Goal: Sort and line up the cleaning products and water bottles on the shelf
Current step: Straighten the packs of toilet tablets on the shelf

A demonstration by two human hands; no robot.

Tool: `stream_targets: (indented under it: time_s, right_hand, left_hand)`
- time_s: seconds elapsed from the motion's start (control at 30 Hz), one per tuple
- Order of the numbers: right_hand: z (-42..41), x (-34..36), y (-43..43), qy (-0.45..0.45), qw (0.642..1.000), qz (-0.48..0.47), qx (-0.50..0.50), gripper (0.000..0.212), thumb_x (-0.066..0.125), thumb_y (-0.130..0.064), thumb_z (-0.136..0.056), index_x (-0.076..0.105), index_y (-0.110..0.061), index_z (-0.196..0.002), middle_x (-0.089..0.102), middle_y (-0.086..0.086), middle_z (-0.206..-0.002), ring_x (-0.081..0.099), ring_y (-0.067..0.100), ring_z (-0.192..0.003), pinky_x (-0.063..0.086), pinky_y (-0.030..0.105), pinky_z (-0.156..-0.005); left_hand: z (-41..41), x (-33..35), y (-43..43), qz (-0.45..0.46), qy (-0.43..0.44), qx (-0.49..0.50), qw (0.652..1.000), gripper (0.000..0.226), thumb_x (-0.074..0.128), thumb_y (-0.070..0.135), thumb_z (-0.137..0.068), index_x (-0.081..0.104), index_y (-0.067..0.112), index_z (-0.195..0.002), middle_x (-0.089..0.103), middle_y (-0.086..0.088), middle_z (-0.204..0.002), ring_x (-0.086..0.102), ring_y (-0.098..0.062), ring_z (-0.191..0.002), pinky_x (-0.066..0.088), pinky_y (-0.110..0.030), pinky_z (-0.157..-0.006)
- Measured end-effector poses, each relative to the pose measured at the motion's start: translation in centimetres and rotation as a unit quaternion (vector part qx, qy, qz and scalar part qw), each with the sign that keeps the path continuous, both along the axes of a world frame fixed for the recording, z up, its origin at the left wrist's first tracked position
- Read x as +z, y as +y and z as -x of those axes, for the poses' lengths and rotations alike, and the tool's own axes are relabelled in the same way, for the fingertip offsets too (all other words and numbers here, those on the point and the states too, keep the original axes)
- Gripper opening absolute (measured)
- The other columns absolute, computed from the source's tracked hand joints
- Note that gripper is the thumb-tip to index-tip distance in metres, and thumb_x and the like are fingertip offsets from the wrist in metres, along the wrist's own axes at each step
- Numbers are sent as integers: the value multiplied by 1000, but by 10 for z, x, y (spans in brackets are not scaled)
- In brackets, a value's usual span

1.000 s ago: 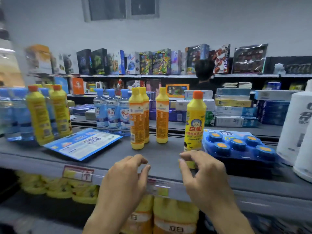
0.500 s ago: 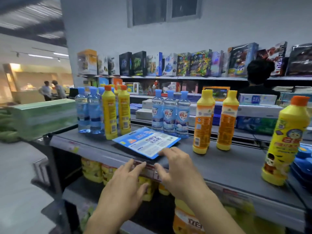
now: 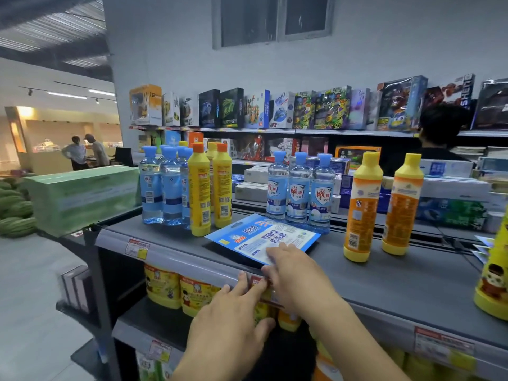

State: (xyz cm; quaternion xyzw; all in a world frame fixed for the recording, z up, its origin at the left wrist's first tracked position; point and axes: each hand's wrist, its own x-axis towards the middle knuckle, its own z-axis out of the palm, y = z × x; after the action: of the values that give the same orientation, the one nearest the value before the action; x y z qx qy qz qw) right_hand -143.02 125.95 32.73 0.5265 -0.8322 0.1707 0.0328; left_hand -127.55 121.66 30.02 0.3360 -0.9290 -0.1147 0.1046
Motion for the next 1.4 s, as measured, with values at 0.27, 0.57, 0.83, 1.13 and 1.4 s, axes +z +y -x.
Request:
stream_targets:
  time_s: [0.27, 0.57, 0.83, 1.13, 1.4]
  right_hand:
    - [2, 11, 5, 34, 999, 3, -38, 21, 46, -23, -111, 63, -28, -123, 67, 9, -120, 63, 32, -108, 55, 41, -80]
    - [21, 27, 33, -40, 903, 419, -87, 24, 48, -23, -113, 67, -24, -98, 62, -8, -75, 62, 10, -69, 51, 20, -55]
    - [19, 57, 88, -415, 768, 485, -48, 33, 43, -28, -115, 71, -20, -101, 81, 4, -93, 81, 27, -83, 67, 45, -64]
    - [36, 55, 144, -552, 681, 481, 8, 33, 41, -28, -115, 69, -11, -114, 81, 17, -103, 80, 38, -82, 65, 55, -73]
    - [38, 58, 201, -473, 670, 568, 64, 31, 58, -33, -103, 64, -30, -133, 81, 5, -112, 79, 43, -92, 64, 60, -77]
  left_hand:
    - [1, 2, -1, 7, -8, -10, 1000, 74, 48, 63, -104, 11, 51, -167, 3, 9, -180, 18, -24, -164, 32, -46, -128]
    - [1, 2, 0, -7, 211, 52, 976, 29, 59, 57, -99, 60, 41, -123, 65, 17, -113, 63, -10, -111, 58, -36, -95]
    - [30, 16, 20, -80, 390, 9, 917, 84, 70, 60, -94, 20, 59, -162, 53, 22, -140, 52, -4, -128, 48, -32, -109]
    - [62, 9, 46, -65, 509, 5, 858, 72, 91, 47, -76, 54, 46, -138, 46, 27, -123, 59, 9, -109, 52, -15, -85]
    - [91, 23, 97, -22, 570, -16, 821, 52, 75, 38, -89, 61, 25, -138, 49, 6, -127, 60, 4, -112, 46, -1, -92]
